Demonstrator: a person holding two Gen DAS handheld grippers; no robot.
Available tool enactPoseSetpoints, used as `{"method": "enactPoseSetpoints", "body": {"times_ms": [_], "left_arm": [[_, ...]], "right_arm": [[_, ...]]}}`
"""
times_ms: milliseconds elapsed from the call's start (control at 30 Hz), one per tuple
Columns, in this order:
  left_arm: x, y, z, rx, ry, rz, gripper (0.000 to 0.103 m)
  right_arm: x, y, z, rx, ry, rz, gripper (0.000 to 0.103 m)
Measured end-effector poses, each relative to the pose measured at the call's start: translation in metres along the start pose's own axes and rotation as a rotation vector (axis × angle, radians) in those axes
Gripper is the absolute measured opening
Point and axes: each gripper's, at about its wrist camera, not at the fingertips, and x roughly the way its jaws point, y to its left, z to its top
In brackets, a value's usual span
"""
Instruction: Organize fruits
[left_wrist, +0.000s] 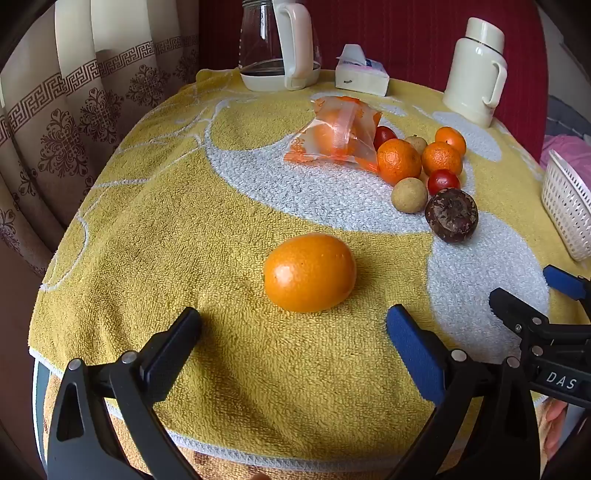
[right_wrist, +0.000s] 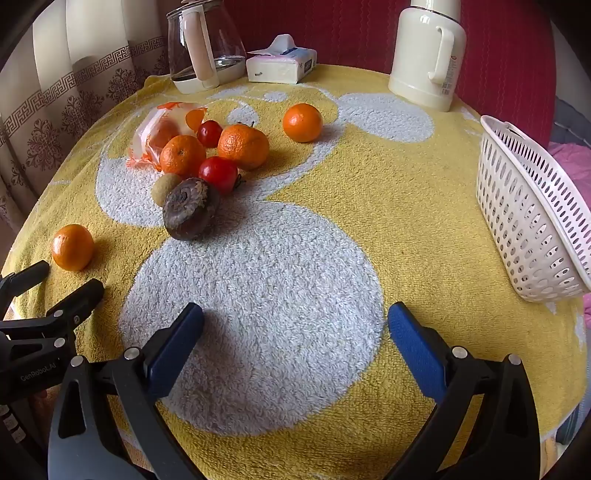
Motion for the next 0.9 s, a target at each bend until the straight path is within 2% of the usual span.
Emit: {"method": "enactPoseSetpoints", "body": {"times_ms": [900], "left_arm": [[0.0026,0.0019,0.0022,-0.007,0.006,-0.016,0.098]], "right_arm": [[0.0009,-0.0011,-0.0004,-0.002,0.004,-0.003,0.101]]}}
